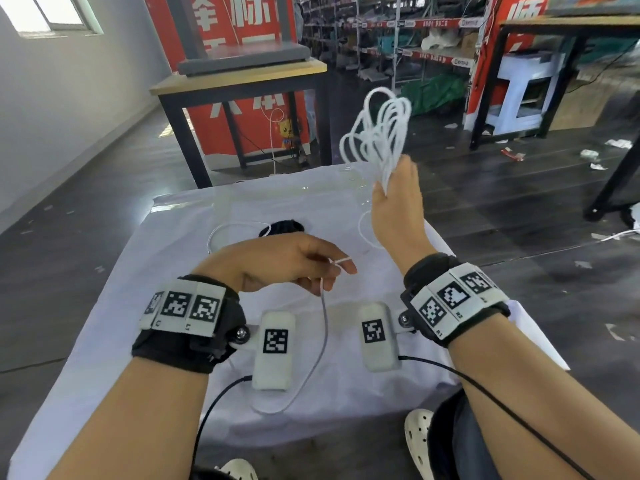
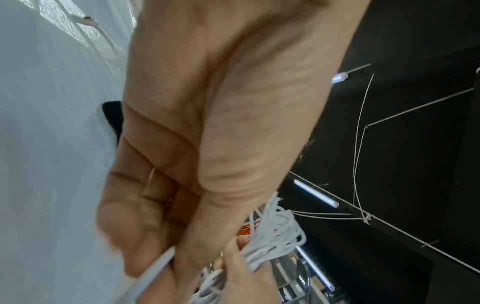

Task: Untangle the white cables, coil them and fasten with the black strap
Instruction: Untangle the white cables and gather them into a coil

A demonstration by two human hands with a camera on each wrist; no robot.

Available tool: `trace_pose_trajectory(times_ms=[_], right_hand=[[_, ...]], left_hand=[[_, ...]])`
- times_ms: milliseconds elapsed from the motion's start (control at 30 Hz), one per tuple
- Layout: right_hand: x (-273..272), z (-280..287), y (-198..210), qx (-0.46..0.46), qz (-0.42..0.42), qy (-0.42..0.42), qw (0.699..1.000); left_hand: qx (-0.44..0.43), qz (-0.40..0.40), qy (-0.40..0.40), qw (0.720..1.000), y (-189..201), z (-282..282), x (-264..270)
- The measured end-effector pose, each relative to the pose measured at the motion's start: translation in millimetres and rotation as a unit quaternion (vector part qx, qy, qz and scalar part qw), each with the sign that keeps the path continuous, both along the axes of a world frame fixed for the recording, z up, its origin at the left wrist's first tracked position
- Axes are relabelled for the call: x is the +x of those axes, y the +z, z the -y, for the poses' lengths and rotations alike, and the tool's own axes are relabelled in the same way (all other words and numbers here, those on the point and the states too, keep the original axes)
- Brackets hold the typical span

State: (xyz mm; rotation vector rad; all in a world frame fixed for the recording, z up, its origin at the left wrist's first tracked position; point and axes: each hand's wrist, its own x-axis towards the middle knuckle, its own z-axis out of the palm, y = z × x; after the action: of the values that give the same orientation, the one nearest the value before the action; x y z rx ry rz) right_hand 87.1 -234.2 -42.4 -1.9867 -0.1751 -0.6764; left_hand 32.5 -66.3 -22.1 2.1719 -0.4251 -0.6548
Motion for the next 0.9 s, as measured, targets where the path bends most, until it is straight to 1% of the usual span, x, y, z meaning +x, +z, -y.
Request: trace_pose_trajectory(times_ms=[67, 100, 167, 233, 333, 400, 467, 600, 667, 733, 800, 900], right_hand=[[-0.1, -2.2, -3.0, -0.034, -0.042, 0.040, 0.998], [0.5, -3.6, -4.0, -0.052, -0.072, 0.060, 0.994], [0.7, -6.6, -7.3, -0.100, -0.120, 0.103, 0.982], [-1.4, -11.7, -9.0, -0.131, -0.148, 0.140, 0.970], [-3.9, -16.0, -10.2, -0.150, -0.176, 0.171, 0.958], [-6.1, -16.0, -9.6, -0.139, -0.200, 0.204, 0.948], [-8.8, -16.0, -8.9, -0.103, -0.229, 0.255, 0.934], [-15.7, -16.7, -3.4, -0.022, -0.288, 0.325, 0.900], [-15.8, -15.3, -0.9, 0.000, -0.310, 0.343, 0.887], [-15.2, -13.8, 0.4, 0.019, -0.325, 0.352, 0.878], [-15.8, -12.7, 1.6, 0.024, -0.331, 0.355, 0.874], [-18.4, -11.2, 3.6, -0.002, -0.326, 0.356, 0.876]], left_hand=[[-0.010, 0.018, 0.008, 1.000, 6.2, -3.9, -0.1], [-0.016, 0.030, 0.027, 0.999, 8.1, -5.8, 0.8], [-0.044, 0.053, 0.092, 0.993, 8.9, -8.6, 4.1], [-0.080, 0.077, 0.149, 0.983, 9.0, -9.0, 7.4], [-0.111, 0.079, 0.172, 0.976, 8.3, -9.7, 9.6], [-0.135, 0.052, 0.166, 0.975, 9.9, -11.6, 8.4], [-0.165, 0.032, 0.167, 0.971, 12.6, -13.0, 6.7], [-0.212, 0.032, 0.214, 0.953, 15.0, -13.8, 6.6], [-0.222, 0.034, 0.224, 0.948, 14.8, -14.3, 7.7], [-0.213, 0.049, 0.237, 0.947, 14.1, -16.2, 9.7], [-0.202, 0.065, 0.259, 0.942, 13.6, -19.0, 12.1], [-0.210, 0.068, 0.269, 0.938, 12.6, -19.1, 13.2]])
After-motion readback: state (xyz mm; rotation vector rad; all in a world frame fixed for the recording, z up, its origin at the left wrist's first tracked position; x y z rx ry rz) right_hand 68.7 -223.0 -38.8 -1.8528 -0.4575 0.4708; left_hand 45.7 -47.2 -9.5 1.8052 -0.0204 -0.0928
